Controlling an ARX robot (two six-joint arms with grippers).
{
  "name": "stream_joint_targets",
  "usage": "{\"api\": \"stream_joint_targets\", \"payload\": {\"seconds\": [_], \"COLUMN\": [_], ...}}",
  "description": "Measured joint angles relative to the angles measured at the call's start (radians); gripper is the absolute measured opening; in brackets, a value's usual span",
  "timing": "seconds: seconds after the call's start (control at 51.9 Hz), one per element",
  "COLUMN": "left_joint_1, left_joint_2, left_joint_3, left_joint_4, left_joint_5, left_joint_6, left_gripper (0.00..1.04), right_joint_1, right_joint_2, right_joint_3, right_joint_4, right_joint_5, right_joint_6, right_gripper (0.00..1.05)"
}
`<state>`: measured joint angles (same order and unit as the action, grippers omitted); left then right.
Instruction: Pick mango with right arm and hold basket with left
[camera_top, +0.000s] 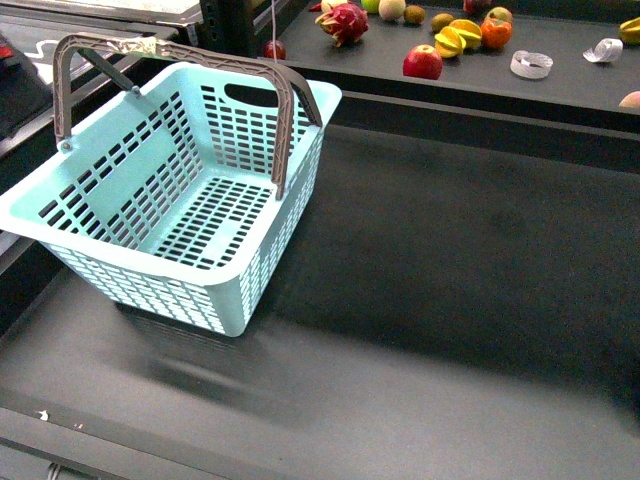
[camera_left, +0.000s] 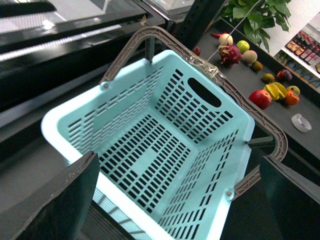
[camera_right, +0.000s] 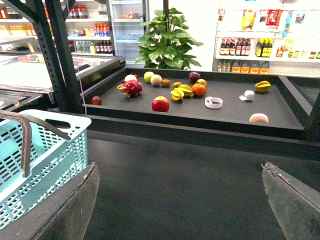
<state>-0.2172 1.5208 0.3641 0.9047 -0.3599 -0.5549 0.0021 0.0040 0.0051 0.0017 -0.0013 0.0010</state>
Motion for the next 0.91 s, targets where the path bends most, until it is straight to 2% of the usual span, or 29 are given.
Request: {"api": "stream_joint_targets", "payload": {"seconds": [0.443,0.906], "left_joint_1": [0.053,0.067], "left_joint_2": [0.394,0.642], "left_joint_3": [0.467,0.816], "left_joint_4": [-0.119,-0.246], "left_joint_5": [0.149,0.180], "left_joint_6": [-0.281,-0.401], "left_gripper": [0.99,0.99], "right_joint_1": [0.000,0.000], "right_joint_2": [0.000,0.000], "right_joint_3": [0.000,0.000], "right_joint_4": [0.000,0.000], "right_joint_5": [0.000,0.000], "right_joint_6": [0.000,0.000], "right_gripper": [0.97,0.97]}}
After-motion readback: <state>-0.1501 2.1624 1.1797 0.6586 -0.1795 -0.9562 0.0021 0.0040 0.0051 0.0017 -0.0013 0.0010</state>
